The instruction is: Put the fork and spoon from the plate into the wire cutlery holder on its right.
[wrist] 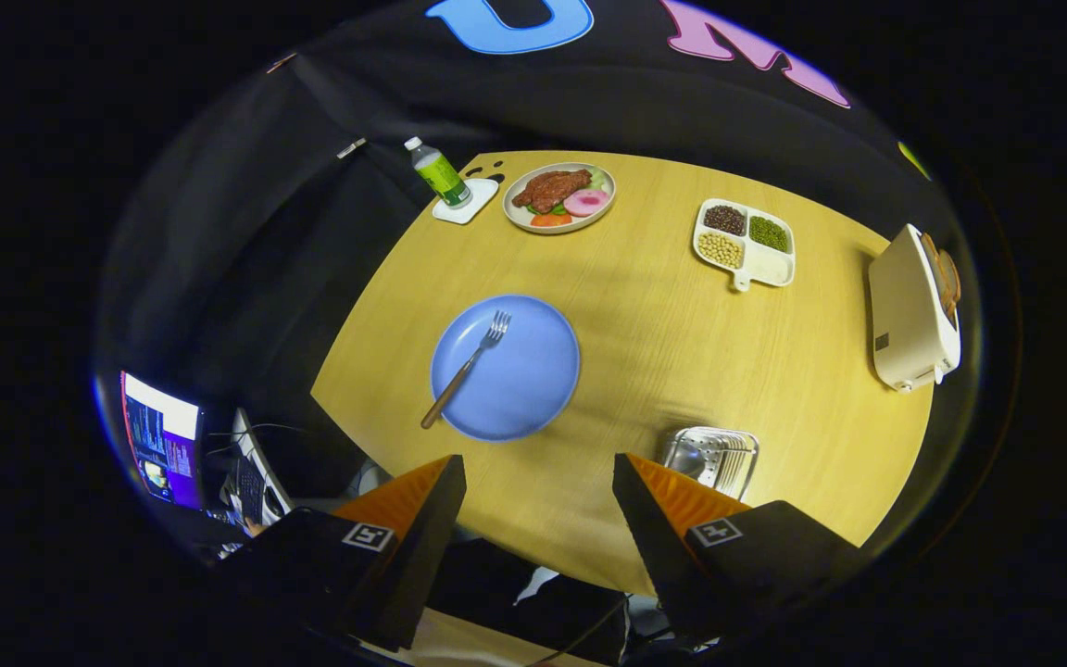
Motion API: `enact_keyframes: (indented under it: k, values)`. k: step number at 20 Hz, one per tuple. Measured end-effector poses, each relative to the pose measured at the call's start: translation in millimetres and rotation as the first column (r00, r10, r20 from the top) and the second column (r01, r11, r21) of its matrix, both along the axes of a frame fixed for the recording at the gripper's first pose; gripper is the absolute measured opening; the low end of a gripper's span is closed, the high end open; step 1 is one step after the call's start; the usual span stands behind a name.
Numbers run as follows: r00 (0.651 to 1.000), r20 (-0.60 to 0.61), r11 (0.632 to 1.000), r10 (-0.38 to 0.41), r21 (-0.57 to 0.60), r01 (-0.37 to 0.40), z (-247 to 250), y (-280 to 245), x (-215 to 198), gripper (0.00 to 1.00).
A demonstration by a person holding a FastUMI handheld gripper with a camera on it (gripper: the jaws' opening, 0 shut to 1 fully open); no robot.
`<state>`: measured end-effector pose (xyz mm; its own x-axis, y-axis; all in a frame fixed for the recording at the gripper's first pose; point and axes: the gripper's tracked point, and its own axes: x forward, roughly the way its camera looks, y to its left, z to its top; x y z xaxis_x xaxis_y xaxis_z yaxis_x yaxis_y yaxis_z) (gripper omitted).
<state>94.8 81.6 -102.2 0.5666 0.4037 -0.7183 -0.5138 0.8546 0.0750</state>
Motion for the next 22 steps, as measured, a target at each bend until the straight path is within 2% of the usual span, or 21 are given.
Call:
enact_keyframes:
  k: [5,11,18,20,22]
  values:
    - [1.000,-0.011,0.997,-0.019,0.069,0.019,-19.7,65.9,5.4,1.00]
    - [0.996,-0.037,0.993,-0.084,0.076,0.087,-54.7,118.8,30.8,1.00]
    - [0.977,-0.121,0.983,-0.178,0.030,0.183,-113.7,143.5,68.7,0.98]
    - [0.967,-0.157,0.978,-0.201,0.023,0.207,-128.4,146.8,73.0,0.96]
    - [0.959,-0.181,0.974,-0.219,0.023,0.226,-137.9,149.9,74.9,0.89]
